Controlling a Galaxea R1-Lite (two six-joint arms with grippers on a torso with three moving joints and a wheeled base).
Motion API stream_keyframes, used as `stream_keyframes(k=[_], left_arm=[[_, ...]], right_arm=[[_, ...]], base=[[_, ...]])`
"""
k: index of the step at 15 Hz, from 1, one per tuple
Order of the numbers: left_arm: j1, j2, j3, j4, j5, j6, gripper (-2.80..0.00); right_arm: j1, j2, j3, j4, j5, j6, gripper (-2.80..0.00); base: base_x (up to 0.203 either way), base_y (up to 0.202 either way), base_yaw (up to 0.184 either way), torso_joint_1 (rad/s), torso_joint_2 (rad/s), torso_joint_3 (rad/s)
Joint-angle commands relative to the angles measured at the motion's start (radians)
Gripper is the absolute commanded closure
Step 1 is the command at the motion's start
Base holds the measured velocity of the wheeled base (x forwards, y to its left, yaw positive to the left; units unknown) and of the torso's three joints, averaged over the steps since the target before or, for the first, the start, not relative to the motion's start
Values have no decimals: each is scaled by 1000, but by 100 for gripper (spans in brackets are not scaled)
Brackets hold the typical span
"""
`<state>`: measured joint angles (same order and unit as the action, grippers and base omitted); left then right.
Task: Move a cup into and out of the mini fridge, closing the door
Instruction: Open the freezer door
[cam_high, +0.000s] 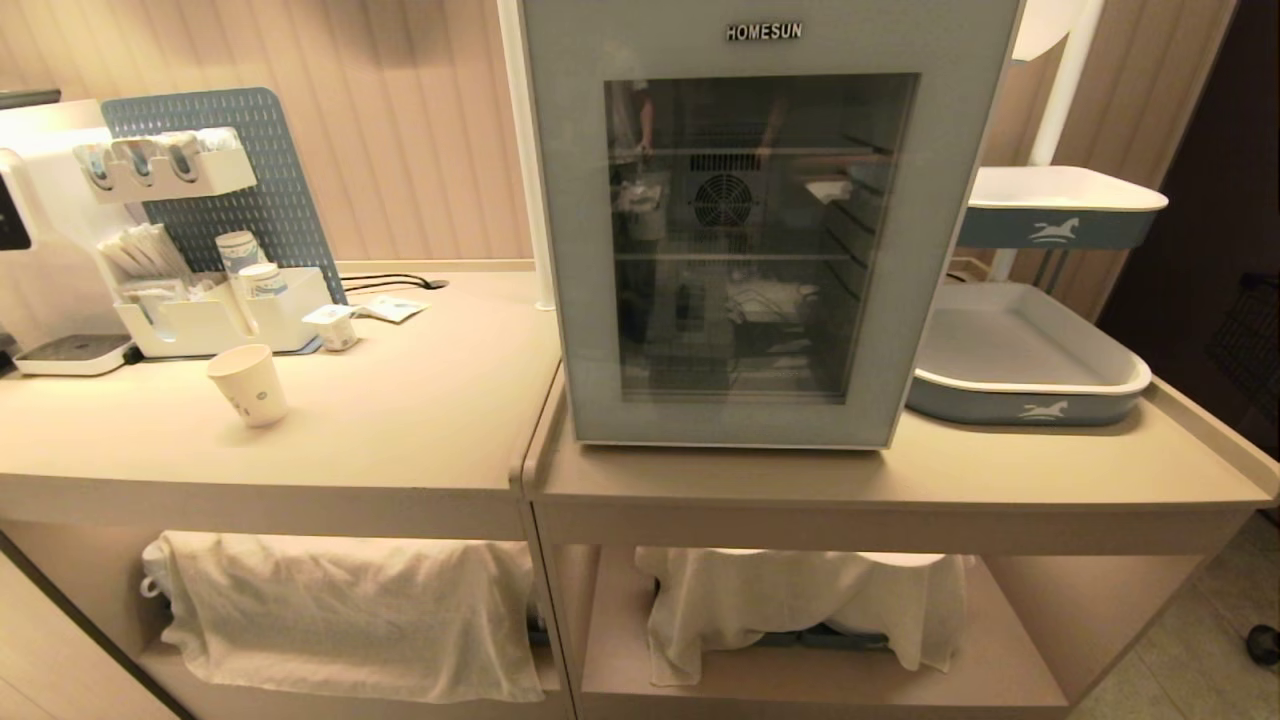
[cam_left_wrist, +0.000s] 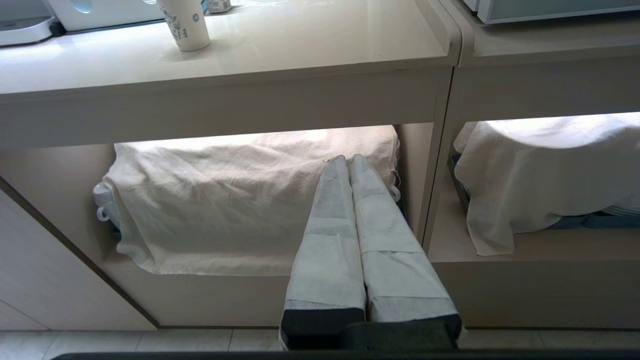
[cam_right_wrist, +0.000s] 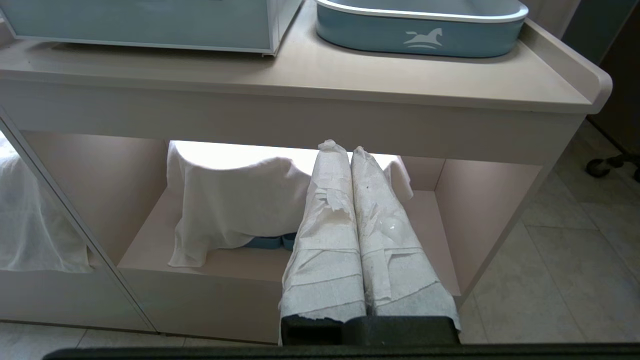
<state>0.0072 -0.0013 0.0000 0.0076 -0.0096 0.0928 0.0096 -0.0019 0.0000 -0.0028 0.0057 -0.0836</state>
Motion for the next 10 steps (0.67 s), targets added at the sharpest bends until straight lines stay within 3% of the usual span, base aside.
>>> stream_keyframes(k=[1,10], left_arm=[[0,0,0,1,-3,9,0],[0,0,0,5,-3,1,0]], right_arm=[[0,2,0,0,0,-1,0],[0,2,0,0,-2,11,0]], base=[[0,0,0,0,0,0],[0,0,0,0,0,0]])
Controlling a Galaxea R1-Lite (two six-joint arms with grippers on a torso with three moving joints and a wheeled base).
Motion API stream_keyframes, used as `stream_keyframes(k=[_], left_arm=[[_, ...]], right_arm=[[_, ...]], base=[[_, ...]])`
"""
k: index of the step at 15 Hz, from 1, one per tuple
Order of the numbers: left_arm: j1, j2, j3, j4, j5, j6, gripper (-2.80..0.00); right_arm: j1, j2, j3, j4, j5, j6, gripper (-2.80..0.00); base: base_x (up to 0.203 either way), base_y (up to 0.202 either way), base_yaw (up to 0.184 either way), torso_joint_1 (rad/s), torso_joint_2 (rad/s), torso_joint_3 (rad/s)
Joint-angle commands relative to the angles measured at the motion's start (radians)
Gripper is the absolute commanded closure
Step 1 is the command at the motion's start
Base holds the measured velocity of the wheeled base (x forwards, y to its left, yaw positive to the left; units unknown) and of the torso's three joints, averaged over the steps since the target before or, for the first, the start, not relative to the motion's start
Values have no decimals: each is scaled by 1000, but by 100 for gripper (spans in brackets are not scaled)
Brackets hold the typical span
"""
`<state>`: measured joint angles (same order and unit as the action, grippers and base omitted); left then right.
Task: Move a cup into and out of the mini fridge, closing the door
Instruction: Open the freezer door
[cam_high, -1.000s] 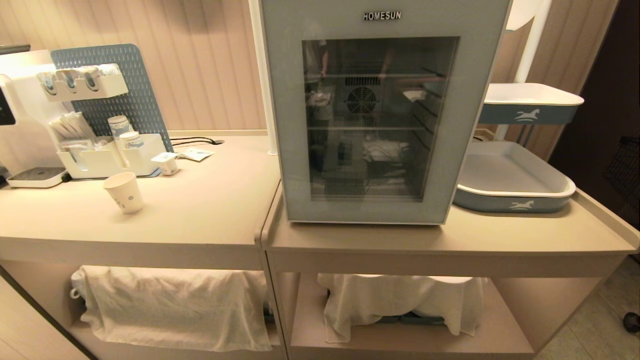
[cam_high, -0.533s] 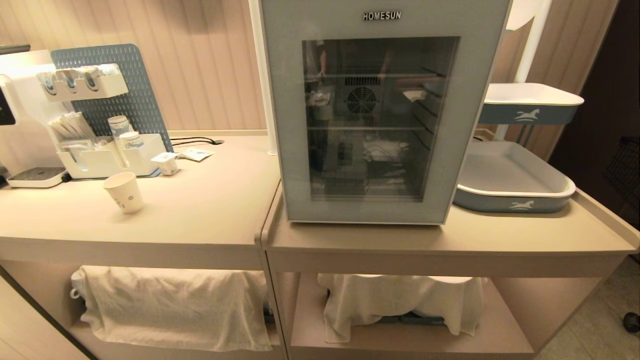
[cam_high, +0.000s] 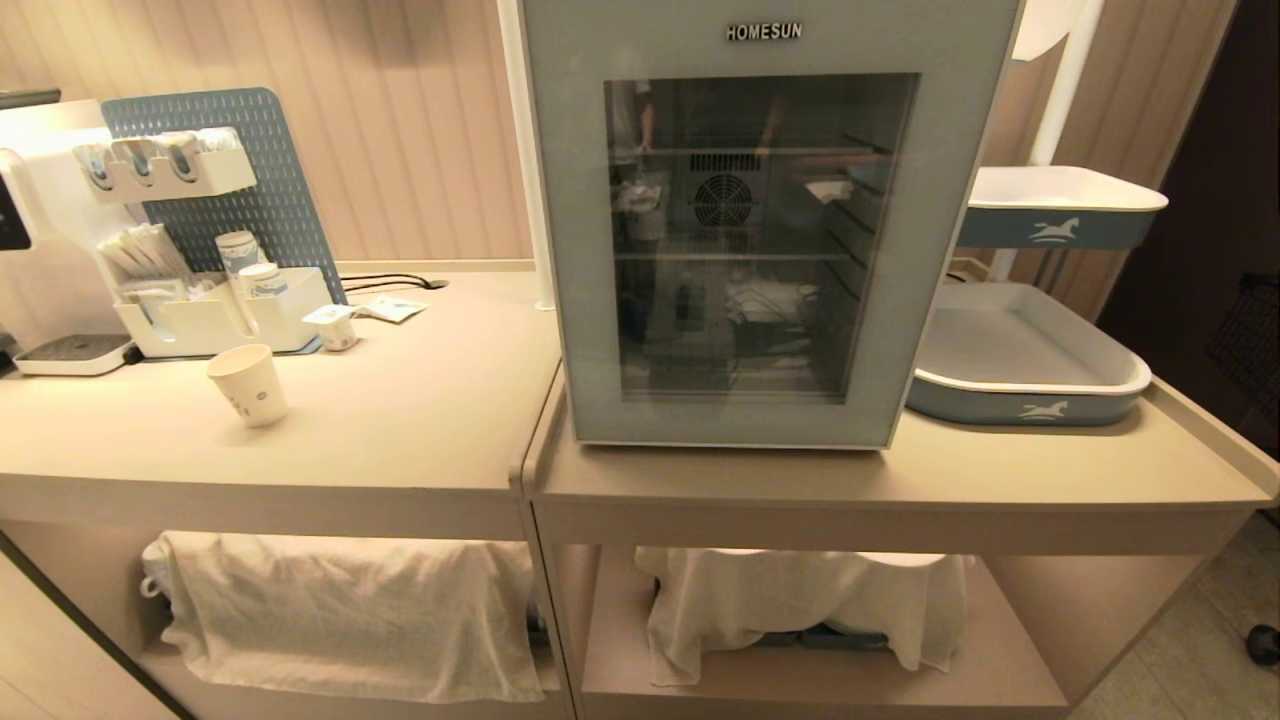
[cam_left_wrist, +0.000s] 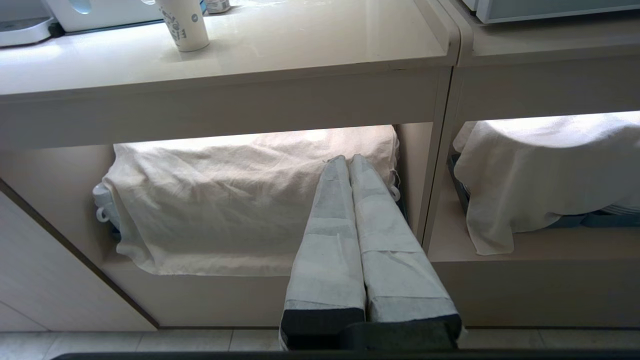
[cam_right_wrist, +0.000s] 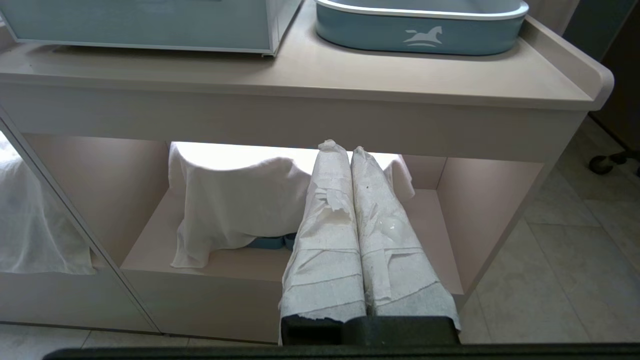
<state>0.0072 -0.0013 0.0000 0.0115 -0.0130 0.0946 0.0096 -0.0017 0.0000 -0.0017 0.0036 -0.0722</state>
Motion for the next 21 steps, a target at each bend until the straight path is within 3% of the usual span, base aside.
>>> stream_keyframes(k=[1,9,17,21], left_arm=[[0,1,0,-1,0,8,0],[0,1,-2,-5,1,24,0],[0,0,0,-1,-5,10,0],[0,0,0,1,-5,11,0]], right_arm=[[1,2,-1,-1,1,-1,0],[0,2,0,0,-1,2,0],[0,2,0,0,-1,0,0],[1,2,-2,-1,-1,5,0]], base=[[0,0,0,0,0,0],[0,-10,1,1,0,0],[0,-183,-1,3,2,3],[0,-43,1,2,-2,1]])
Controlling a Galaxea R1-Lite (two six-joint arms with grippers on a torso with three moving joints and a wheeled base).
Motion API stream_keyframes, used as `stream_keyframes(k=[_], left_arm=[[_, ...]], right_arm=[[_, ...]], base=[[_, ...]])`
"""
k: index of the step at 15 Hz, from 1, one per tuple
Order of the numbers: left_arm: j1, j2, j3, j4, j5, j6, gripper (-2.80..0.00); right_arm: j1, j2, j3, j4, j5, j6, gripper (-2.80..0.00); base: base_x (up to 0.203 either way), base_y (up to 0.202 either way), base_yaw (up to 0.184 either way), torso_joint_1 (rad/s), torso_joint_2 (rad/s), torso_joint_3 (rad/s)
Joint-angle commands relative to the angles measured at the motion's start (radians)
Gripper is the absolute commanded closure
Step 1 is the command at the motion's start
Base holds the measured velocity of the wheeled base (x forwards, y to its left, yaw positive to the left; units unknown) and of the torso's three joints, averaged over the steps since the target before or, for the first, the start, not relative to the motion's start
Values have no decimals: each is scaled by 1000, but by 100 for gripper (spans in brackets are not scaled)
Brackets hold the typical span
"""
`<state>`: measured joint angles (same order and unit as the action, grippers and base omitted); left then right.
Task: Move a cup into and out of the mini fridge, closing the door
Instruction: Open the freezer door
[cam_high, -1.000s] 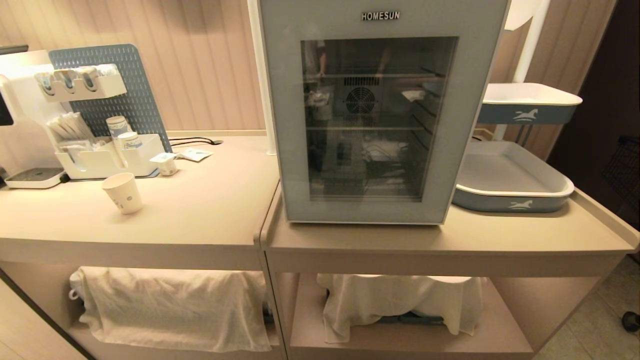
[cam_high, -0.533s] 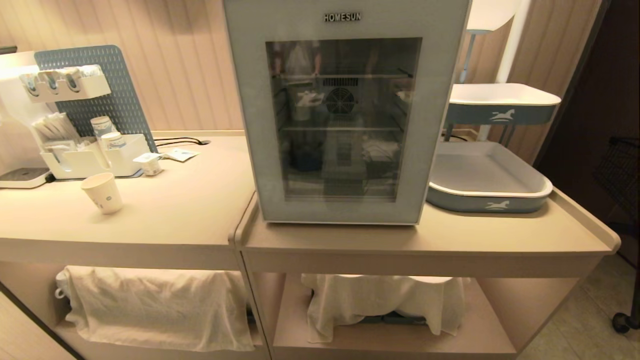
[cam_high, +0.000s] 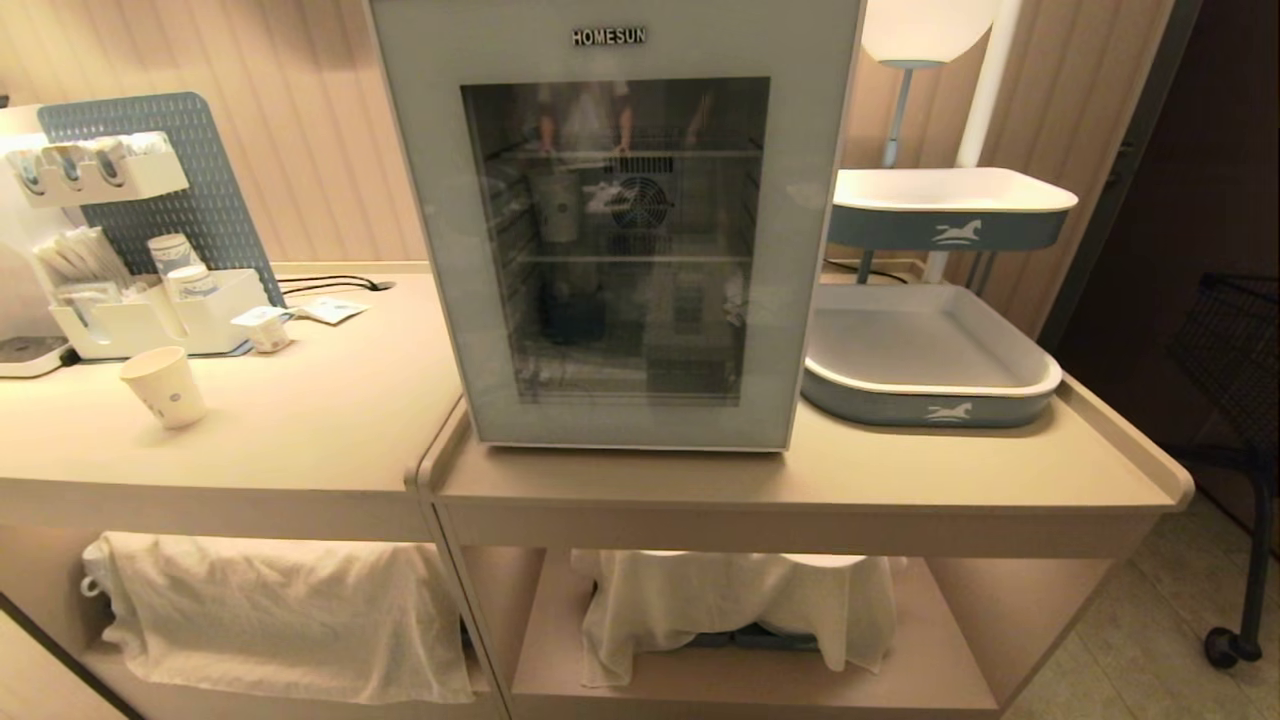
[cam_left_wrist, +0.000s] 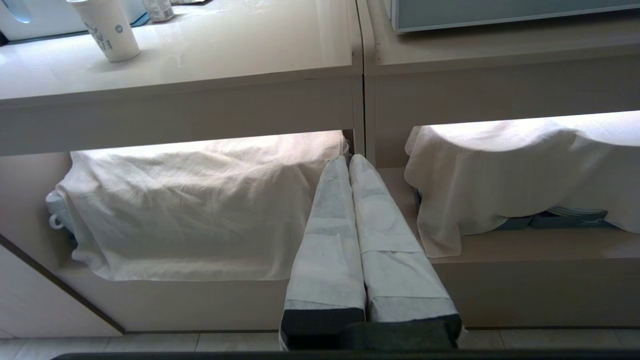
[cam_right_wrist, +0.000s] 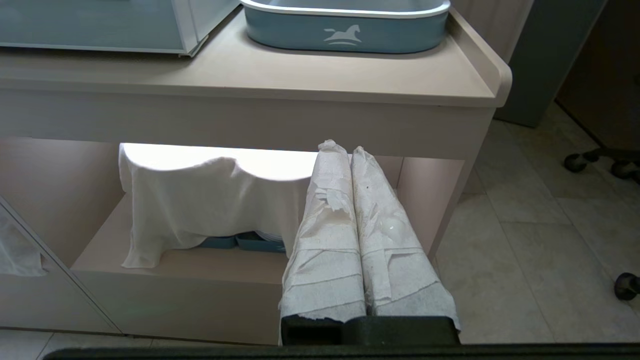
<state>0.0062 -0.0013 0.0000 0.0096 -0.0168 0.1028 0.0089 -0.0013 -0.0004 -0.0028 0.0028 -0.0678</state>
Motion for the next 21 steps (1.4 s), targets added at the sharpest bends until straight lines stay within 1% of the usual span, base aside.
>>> stream_keyframes(k=[1,2,6,8,9,11,13,15,16,18,20,21], left_arm=[[1,0,0,-2,3,-6,0],[1,0,0,-3,2,-22,0],[1,0,-3,-7,2,-21,0],[1,6,-84,27,-9,-10,0],[1,21,-161,80,-13,-2,0],[1,90,-381,237,-14,4,0],[1,251,-628,399,3,6,0],[1,491,-828,492,71,9,0],[1,605,-917,521,107,10,0],[2,803,-1057,562,173,13,0],[8,952,-1134,581,235,23,0],[20,1008,-1152,579,255,30,0]], right_arm=[[2,1,0,0,0,0,0],[2,1,0,0,0,0,0],[2,1,-1,0,0,0,0],[2,1,0,0,0,0,0],[0,1,-1,0,0,0,0],[2,1,-1,0,0,0,0],[2,1,0,0,0,0,0],[2,1,-1,0,0,0,0],[2,1,-1,0,0,0,0],[2,1,-1,0,0,0,0],[2,1,-1,0,0,0,0],[2,1,-1,0,0,0,0]], base=[[0,0,0,0,0,0],[0,0,0,0,0,0],[0,0,0,0,0,0],[0,0,0,0,0,0],[0,0,0,0,0,0],[0,0,0,0,0,0],[0,0,0,0,0,0],[0,0,0,0,0,0],[0,0,0,0,0,0],[0,0,0,0,0,0],[0,0,0,0,0,0],[0,0,0,0,0,0]])
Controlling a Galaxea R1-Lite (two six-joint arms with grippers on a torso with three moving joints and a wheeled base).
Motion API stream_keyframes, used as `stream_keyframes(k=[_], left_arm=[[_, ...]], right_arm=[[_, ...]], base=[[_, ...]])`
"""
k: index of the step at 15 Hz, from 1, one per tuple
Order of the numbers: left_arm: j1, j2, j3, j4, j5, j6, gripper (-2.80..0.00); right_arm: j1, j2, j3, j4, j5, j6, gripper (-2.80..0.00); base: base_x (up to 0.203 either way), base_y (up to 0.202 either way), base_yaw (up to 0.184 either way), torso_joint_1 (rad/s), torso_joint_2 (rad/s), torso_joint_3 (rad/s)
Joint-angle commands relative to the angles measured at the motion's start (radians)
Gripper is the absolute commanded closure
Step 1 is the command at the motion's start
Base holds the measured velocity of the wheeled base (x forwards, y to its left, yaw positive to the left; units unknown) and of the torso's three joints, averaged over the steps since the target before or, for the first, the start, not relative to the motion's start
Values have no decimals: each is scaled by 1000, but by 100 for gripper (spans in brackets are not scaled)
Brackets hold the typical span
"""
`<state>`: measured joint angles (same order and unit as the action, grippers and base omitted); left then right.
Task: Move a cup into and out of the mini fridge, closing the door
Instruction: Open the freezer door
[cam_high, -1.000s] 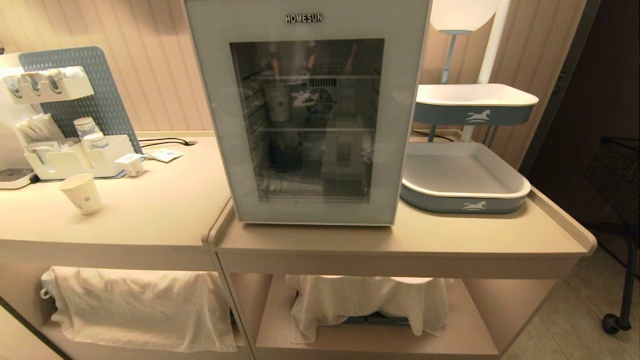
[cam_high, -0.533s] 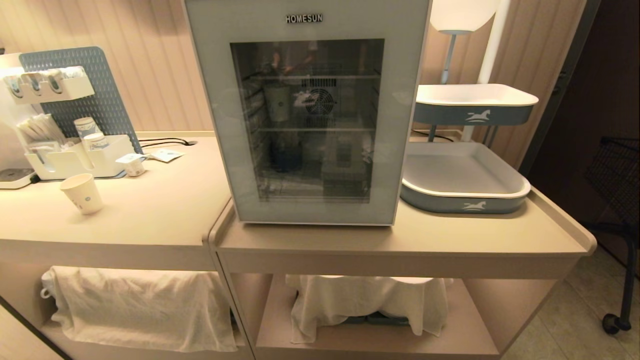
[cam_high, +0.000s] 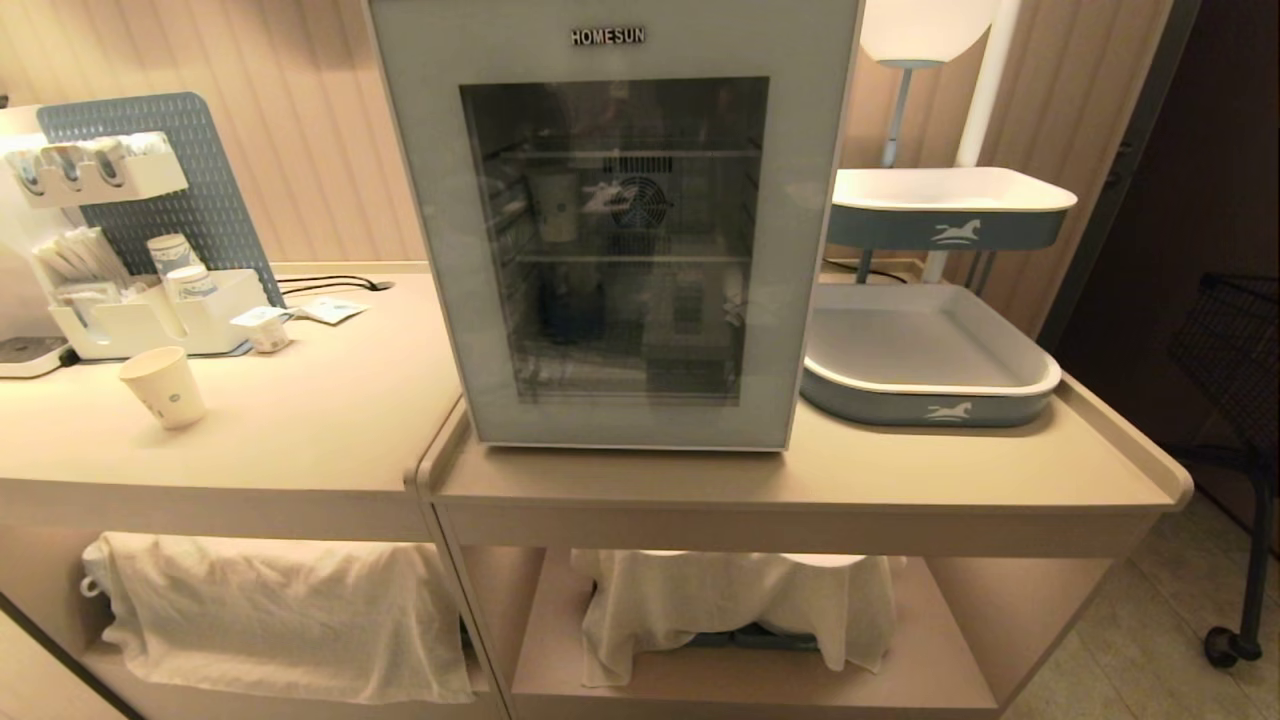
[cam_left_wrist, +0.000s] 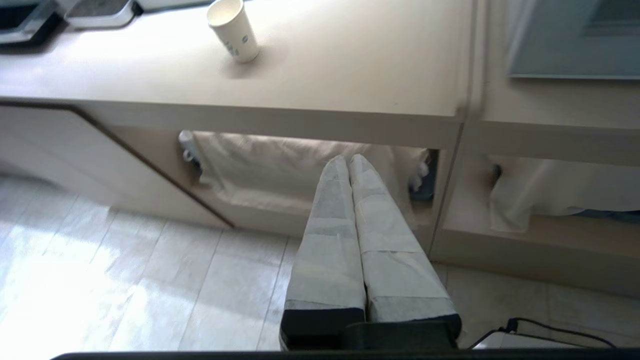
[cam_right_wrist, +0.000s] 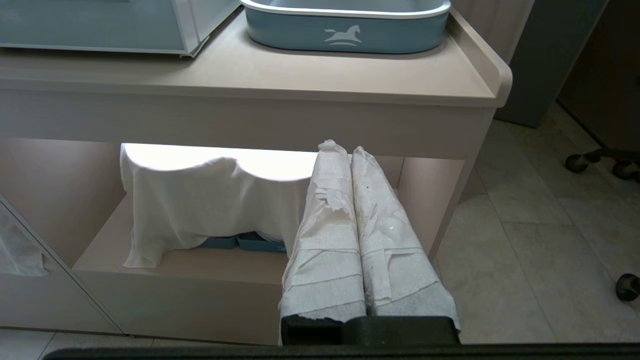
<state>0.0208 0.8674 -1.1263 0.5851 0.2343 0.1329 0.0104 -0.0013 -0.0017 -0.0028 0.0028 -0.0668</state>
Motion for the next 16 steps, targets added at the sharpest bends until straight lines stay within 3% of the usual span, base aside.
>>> stream_keyframes(k=[1,4,8,11,12,14,16], left_arm=[[17,194,-35,-6,18,7,0],[68,347,-76,-41,16,22,0],[197,571,-195,-60,-84,58,0],[246,711,-259,-165,-111,111,0],[251,746,-283,-184,-144,112,0],[254,810,-339,-198,-307,86,0],[252,875,-413,-204,-383,49,0]], right_arm=[[0,1,0,0,0,-1,0],[0,1,0,0,0,-1,0],[0,1,0,0,0,-1,0],[0,1,0,0,0,-1,0],[0,1,0,0,0,-1,0],[0,1,0,0,0,-1,0],[0,1,0,0,0,-1,0]], base=[[0,0,0,0,0,0],[0,0,0,0,0,0],[0,0,0,0,0,0],[0,0,0,0,0,0],[0,0,0,0,0,0],[0,0,0,0,0,0],[0,0,0,0,0,0]])
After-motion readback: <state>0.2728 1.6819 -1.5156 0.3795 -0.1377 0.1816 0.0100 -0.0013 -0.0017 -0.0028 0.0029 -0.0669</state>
